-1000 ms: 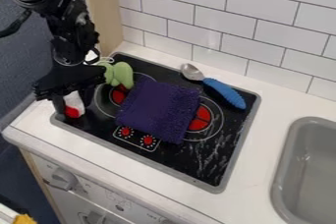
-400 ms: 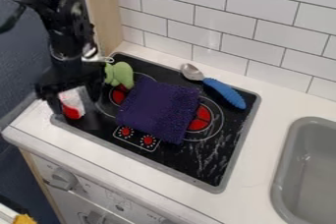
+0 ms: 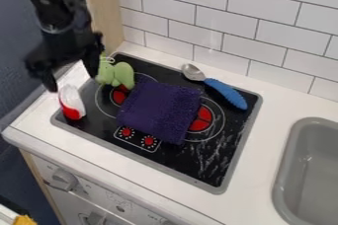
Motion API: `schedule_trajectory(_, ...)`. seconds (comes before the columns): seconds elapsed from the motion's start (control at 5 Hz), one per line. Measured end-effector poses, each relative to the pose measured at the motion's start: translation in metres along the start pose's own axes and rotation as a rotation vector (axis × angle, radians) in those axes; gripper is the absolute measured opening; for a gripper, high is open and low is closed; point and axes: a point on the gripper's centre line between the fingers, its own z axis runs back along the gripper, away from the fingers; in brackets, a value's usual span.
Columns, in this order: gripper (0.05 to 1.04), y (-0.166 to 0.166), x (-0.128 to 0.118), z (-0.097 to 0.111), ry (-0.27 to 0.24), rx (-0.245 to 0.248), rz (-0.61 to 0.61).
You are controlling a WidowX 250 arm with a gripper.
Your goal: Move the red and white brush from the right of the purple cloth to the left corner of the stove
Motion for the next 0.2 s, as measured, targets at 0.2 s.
schedule_trajectory(0.2, 1.0, 0.0, -0.0001, 0.0004, 0.001, 0.0, 0.008)
